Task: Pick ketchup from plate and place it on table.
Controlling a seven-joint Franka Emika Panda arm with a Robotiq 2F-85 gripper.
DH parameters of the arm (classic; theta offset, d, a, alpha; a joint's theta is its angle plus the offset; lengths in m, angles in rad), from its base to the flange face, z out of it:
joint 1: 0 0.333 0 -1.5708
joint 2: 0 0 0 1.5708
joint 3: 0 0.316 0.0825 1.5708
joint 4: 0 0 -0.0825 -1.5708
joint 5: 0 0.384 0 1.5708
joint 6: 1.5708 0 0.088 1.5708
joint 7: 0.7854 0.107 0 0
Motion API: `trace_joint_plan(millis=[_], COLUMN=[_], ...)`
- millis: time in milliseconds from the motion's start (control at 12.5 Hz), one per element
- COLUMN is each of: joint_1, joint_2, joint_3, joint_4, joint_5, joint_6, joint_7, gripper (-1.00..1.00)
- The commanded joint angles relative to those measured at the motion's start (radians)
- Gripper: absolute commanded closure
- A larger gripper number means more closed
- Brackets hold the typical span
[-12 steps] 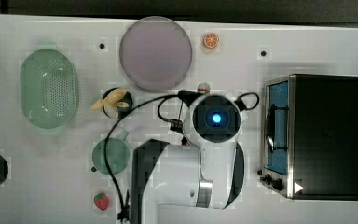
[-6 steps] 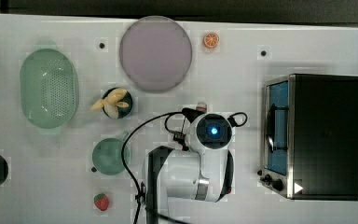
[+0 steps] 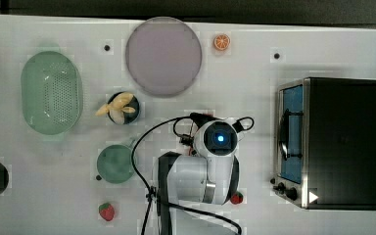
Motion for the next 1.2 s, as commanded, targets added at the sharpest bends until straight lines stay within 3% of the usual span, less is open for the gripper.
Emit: trace_joint_plan(millis=[80, 400, 720, 1200], joint_1=[0.000, 0.002, 0.002, 0.002], joint_2=[-0.106, -0.321, -0.487, -0.534], joint_3=[0.013, 0.026, 0.031, 0.036], joint_4=[0.033, 0.097, 0.238, 0.444], joint_5=[0.008, 0.007, 0.005, 0.001], joint_6=[-0.032, -0.200, -0.548, -0.948], joint_7=[0.148, 0.366, 0.609, 0.651], gripper=[-1.00, -1.00, -1.00, -1.00])
